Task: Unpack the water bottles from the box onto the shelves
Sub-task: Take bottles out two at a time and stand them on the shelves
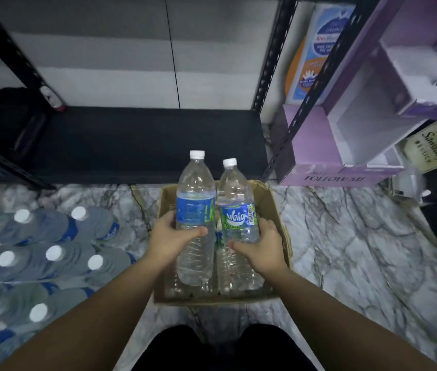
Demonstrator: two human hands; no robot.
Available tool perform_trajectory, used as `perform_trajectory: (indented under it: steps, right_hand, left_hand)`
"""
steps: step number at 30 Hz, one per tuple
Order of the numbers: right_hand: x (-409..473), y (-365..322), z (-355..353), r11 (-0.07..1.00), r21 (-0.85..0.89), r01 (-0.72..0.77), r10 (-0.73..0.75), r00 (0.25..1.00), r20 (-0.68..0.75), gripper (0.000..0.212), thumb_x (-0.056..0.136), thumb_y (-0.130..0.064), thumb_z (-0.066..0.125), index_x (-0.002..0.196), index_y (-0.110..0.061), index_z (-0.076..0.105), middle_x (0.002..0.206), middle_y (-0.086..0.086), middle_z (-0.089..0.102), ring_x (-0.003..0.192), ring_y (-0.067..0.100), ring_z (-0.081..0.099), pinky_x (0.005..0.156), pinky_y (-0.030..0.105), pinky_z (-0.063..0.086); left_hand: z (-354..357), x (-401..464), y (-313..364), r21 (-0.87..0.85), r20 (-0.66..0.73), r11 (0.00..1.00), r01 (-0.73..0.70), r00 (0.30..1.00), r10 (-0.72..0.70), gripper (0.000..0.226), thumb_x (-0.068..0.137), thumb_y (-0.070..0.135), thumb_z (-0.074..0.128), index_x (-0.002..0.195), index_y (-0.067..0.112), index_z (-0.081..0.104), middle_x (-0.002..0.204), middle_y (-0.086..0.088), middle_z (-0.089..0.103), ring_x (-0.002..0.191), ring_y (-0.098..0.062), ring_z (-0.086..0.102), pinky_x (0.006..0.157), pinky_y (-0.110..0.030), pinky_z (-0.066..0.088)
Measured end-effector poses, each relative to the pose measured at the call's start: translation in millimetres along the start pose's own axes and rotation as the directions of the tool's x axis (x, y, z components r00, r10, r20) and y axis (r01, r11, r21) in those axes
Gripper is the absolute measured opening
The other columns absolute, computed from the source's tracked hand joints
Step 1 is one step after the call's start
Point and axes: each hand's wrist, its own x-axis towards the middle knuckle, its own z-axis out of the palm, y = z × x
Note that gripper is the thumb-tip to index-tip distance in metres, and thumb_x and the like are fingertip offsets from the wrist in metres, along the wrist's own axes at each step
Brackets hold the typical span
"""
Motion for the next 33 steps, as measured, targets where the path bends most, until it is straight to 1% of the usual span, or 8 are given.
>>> perform_trajectory:
  steps: [5,9,17,21,24,27,30,33]
  right_hand:
    - [-1.1,-82.2,-42.1,0.976,0.121,0.178,-0.166,0.981,-0.104,0.06,0.058,-0.038,0.101,0.108,-0.027,0.069,0.108,-0.003,0.065,0.101,0.004,0.063,0.082,0.014,0.048]
    - [7.6,-152.5,-78.6,0.932,0.13,0.338,-0.313,0.933,-0.179,0.066,0.061,-0.023,0.103,0.115,-0.025,0.066,0.106,-0.007,0.058,0.099,-0.021,0.052,0.078,-0.003,0.037]
    - [30.5,-285.6,-146.4,0.796,0.138,0.589,-0.521,0.784,-0.338,0.065,0.062,-0.035,0.102,0.116,-0.022,0.068,0.111,-0.003,0.062,0.103,0.005,0.061,0.088,0.019,0.049]
    - [40.0,-339.9,-175.4,0.72,0.116,0.684,-0.584,0.688,-0.431,0.072,0.061,-0.035,0.102,0.121,-0.028,0.063,0.113,-0.015,0.056,0.105,-0.012,0.057,0.085,0.004,0.042]
    - [50.8,-377.3,-193.1,0.676,0.09,0.731,-0.608,0.623,-0.492,0.074,0.062,-0.033,0.102,0.123,-0.031,0.062,0.114,-0.009,0.057,0.102,-0.014,0.055,0.084,0.0,0.039]
    - [66.9,-410.0,-209.0,0.661,0.084,0.746,-0.611,0.599,-0.517,0.081,0.062,-0.037,0.101,0.132,-0.022,0.063,0.12,-0.005,0.06,0.107,0.002,0.057,0.092,0.009,0.042]
    - [87.4,-433.2,-220.0,0.659,0.094,0.746,-0.604,0.6,-0.525,0.076,0.061,-0.044,0.1,0.124,-0.034,0.06,0.122,-0.007,0.065,0.113,0.011,0.063,0.1,0.034,0.053]
    - [109.1,-447.9,-226.0,0.678,0.098,0.729,-0.588,0.618,-0.522,0.068,0.057,-0.049,0.099,0.113,-0.041,0.061,0.116,-0.013,0.071,0.107,0.01,0.069,0.095,0.042,0.059]
  left_hand:
    - [-23.7,-23.4,96.0,-0.154,-0.02,0.977,-0.15,0.989,0.148,0.052,0.068,0.006,0.096,0.115,0.012,0.075,0.104,-0.003,0.082,0.095,-0.023,0.08,0.094,-0.05,0.062]
    - [-38.0,-37.2,170.6,-0.209,-0.104,0.93,-0.302,0.953,0.285,0.073,0.053,0.022,0.102,0.118,0.016,0.068,0.109,-0.004,0.081,0.098,-0.024,0.079,0.094,-0.05,0.062]
    - [-66.6,-65.9,308.5,-0.233,-0.168,0.784,-0.576,0.818,0.55,0.072,0.058,0.012,0.1,0.122,0.016,0.067,0.113,-0.003,0.08,0.104,-0.024,0.077,0.086,-0.04,0.061]
    - [-75.0,-71.9,370.6,-0.198,-0.21,0.695,-0.691,0.722,0.659,0.063,0.067,0.003,0.096,0.122,0.014,0.068,0.111,0.003,0.08,0.103,-0.013,0.077,0.088,-0.033,0.061]
    - [-80.0,-64.5,413.2,-0.178,-0.236,0.653,-0.736,0.676,0.698,0.06,0.069,0.003,0.095,0.122,0.014,0.068,0.11,-0.002,0.08,0.1,-0.019,0.078,0.086,-0.041,0.062]
    - [-82.3,-54.5,451.8,-0.171,-0.246,0.619,-0.766,0.642,0.726,0.064,0.067,0.004,0.097,0.124,0.013,0.068,0.111,-0.004,0.08,0.101,-0.022,0.078,0.093,-0.046,0.063]
    - [-79.0,-44.9,483.2,-0.165,-0.253,0.603,-0.781,0.624,0.739,0.07,0.065,0.006,0.099,0.126,0.017,0.065,0.111,-0.002,0.079,0.1,-0.019,0.078,0.094,-0.043,0.063]
    - [-75.5,-29.6,504.8,-0.127,-0.263,0.604,-0.787,0.614,0.744,0.079,0.057,0.02,0.103,0.125,0.026,0.062,0.116,0.0,0.076,0.106,-0.018,0.075,0.097,-0.045,0.061]
